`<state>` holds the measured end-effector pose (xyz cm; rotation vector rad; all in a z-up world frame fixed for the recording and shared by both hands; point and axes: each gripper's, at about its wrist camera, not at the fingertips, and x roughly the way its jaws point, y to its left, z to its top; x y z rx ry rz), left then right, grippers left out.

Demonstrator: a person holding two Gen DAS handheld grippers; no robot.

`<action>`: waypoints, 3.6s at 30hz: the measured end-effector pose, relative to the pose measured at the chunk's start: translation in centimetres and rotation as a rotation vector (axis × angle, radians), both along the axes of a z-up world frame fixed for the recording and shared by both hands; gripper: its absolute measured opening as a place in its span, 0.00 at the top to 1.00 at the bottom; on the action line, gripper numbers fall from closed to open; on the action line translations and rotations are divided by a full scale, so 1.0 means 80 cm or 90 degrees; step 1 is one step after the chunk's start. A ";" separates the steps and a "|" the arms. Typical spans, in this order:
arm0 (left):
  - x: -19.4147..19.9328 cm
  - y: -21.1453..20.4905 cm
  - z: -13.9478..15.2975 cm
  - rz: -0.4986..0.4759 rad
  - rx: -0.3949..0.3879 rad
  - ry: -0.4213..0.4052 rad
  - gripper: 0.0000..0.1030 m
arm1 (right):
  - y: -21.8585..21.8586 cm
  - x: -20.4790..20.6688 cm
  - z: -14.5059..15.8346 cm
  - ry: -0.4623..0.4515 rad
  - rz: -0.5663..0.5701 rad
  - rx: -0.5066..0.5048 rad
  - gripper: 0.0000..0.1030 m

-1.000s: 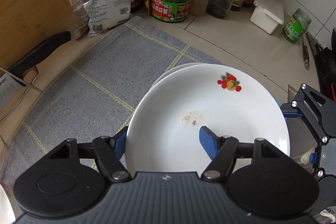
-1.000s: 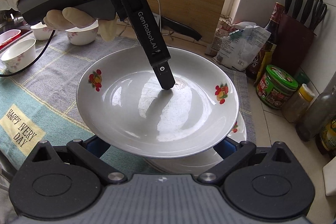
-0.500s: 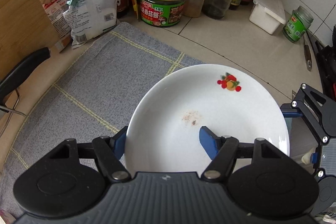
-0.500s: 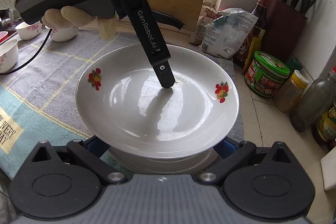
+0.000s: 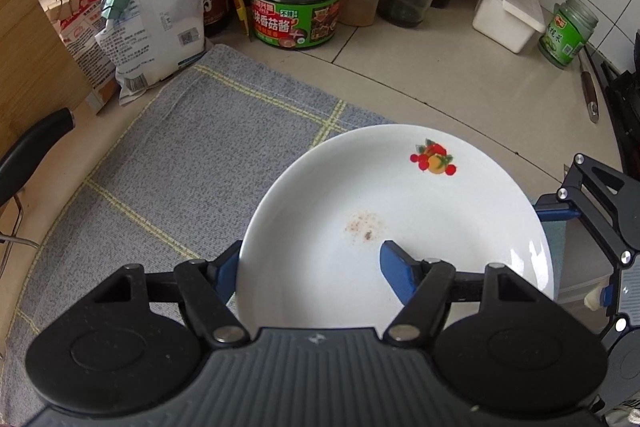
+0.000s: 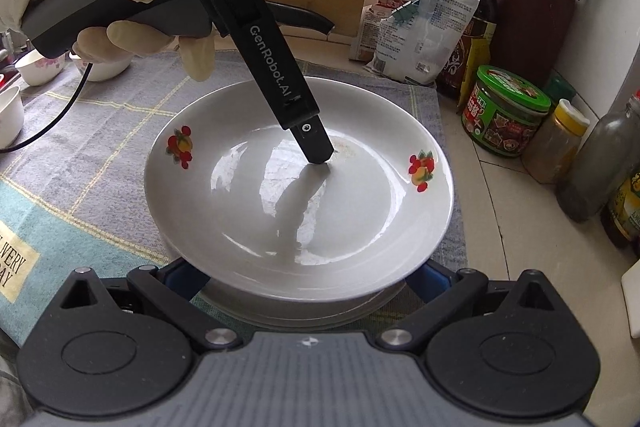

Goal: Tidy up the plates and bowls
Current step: 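Open the left gripper while the right gripper releases the plate rim and withdraws, then move the left gripper to a plain white bowl and grasp its rim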

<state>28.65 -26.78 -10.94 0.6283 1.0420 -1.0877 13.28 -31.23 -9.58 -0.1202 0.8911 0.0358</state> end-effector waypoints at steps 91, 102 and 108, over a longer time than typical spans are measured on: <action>-0.187 0.336 0.094 0.489 -0.141 -0.248 0.03 | 0.169 -0.001 0.033 -0.070 0.120 0.013 0.00; -0.170 0.479 0.085 0.555 -0.129 -0.235 0.03 | 0.310 0.039 0.015 -0.038 0.231 0.016 0.00; -0.150 0.535 0.072 0.545 -0.116 -0.213 0.03 | 0.366 0.052 0.009 -0.030 0.250 0.010 0.00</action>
